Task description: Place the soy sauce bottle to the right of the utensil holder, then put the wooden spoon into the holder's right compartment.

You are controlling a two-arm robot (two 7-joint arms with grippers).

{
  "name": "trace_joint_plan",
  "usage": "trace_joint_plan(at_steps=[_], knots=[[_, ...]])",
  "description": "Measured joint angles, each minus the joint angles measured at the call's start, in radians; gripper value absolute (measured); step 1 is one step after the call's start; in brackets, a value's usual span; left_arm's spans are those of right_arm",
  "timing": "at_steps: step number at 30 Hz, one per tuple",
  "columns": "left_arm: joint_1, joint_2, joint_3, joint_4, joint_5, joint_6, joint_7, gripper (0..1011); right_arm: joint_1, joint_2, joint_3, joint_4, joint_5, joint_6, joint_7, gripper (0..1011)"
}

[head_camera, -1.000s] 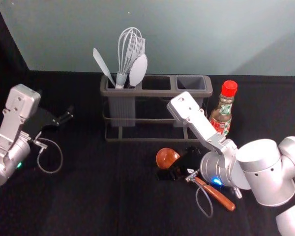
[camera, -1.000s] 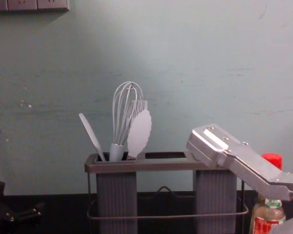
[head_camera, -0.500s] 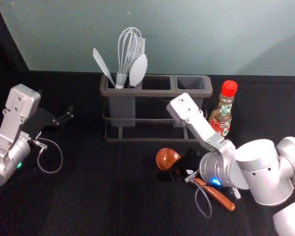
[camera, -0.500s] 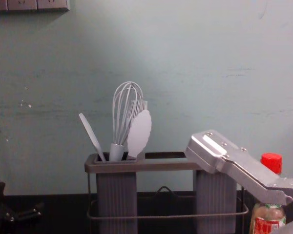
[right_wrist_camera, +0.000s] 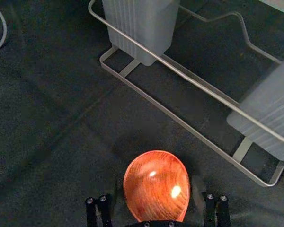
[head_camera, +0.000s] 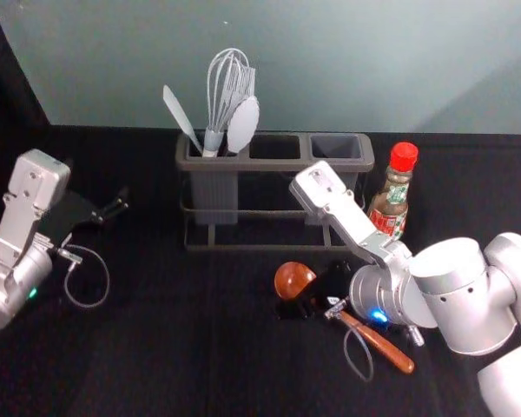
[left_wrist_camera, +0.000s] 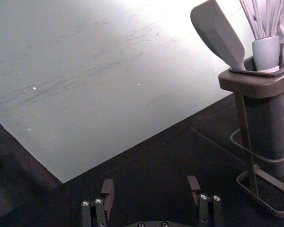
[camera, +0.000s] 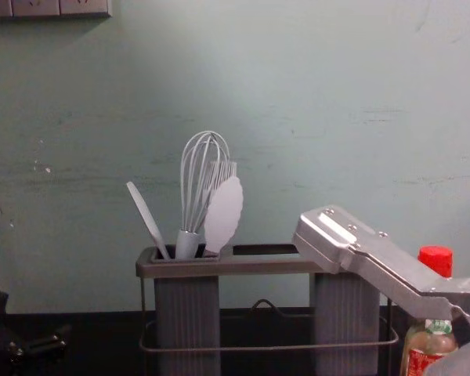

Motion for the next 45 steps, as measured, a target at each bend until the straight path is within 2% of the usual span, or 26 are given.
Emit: trace_joint_plan(at_steps=[17,24,29,37,45], knots=[[0.000,0.000,0.000,0.000,0.000,0.000,0.000,1011,0.008,-0.014,0.005,0.016,-0.034,0.007,0.030,1004],[0.000,0.000,0.000,0.000,0.000,0.000,0.000,1011,0.005,-0.022,0.014,0.017,-0.048,0.004,0.037,847],[0.000,0.000,0.000,0.000,0.000,0.000,0.000,1011,0.000,-0.023,0.020,0.009,-0.056,0.004,0.042,838],[0.000,0.000,0.000,0.000,0.000,0.000,0.000,1011,-0.027,-0.009,0.034,-0.056,-0.064,0.002,0.051,838],[0.000,0.000,0.000,0.000,0.000,0.000,0.000,1011,-0.092,0.018,0.071,-0.169,-0.059,-0.020,0.058,838]])
